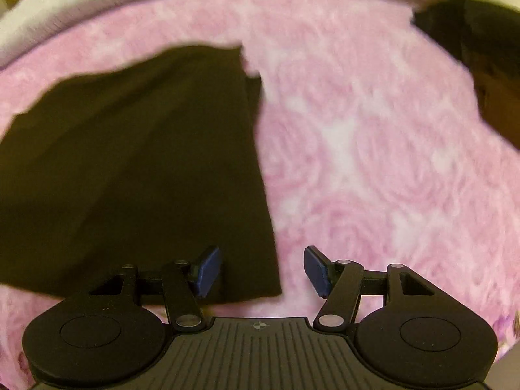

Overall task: Fold clothes
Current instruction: 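Open both tools and release the flattened dark shirt on the bedspread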

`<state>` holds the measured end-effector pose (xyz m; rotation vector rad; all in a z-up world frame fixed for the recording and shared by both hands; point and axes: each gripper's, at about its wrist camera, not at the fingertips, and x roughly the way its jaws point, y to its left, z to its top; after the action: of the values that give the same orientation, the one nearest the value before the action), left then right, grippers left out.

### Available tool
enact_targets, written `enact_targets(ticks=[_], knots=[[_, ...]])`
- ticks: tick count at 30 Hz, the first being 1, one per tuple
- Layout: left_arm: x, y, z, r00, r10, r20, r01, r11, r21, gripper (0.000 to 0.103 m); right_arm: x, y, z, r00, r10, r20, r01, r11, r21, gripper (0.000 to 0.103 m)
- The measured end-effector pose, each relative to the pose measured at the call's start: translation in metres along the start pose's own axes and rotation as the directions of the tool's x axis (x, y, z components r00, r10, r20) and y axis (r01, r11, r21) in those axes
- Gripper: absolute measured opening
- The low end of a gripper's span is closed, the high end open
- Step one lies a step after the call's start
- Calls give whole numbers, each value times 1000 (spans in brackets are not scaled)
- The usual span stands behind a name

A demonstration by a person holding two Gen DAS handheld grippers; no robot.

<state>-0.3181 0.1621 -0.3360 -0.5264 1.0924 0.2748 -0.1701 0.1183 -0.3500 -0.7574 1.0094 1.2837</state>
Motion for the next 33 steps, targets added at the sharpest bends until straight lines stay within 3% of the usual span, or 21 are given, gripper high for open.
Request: enact_targets(ticks=[3, 5, 7, 8, 10, 12, 15, 21, 27, 33], knots=[[4, -3, 17, 994, -18, 109, 17, 1000, 10, 12, -9, 3, -11, 1000, -6, 20, 6, 1000, 23, 61], [20, 2, 21, 996, 6, 89, -4, 1000, -14, 12, -15, 4, -19, 999, -10, 33, 9, 999, 39, 61], [38, 12, 10, 996, 94, 14, -93, 995, -29, 13, -5, 0, -29, 999, -50, -18, 51, 997, 51, 61], [37, 22, 1, 994, 107, 22, -106, 994, -40, 15, 2, -9, -38, 993, -88, -74, 93, 993, 78, 61], [26, 38, -10, 996, 78, 34, -73, 991, -110, 15, -2, -33, -55, 992, -84, -98, 101, 978, 183, 61], [20, 42, -16, 986, 164, -12, -164, 978, -126, 14, -13, -54, -68, 987, -106, -118, 133, 957, 258, 61], [2, 34, -23, 961, 273, -45, -276, 955, -108, 12, -37, -68, -78, 986, -133, -96, 154, 954, 258, 61], [-37, -65, -27, 966, 257, -32, -259, 963, -75, 15, -111, -55, -90, 996, -44, 71, 33, 988, 152, 61], [-68, -169, -32, 981, 194, 2, -194, 980, -35, 26, -163, -23, -105, 991, 97, 93, -112, 978, 175, 61], [-92, -205, -32, 969, 245, 5, -245, 969, -27, 26, -189, -23, -121, 989, 124, 80, -138, 971, 193, 61]])
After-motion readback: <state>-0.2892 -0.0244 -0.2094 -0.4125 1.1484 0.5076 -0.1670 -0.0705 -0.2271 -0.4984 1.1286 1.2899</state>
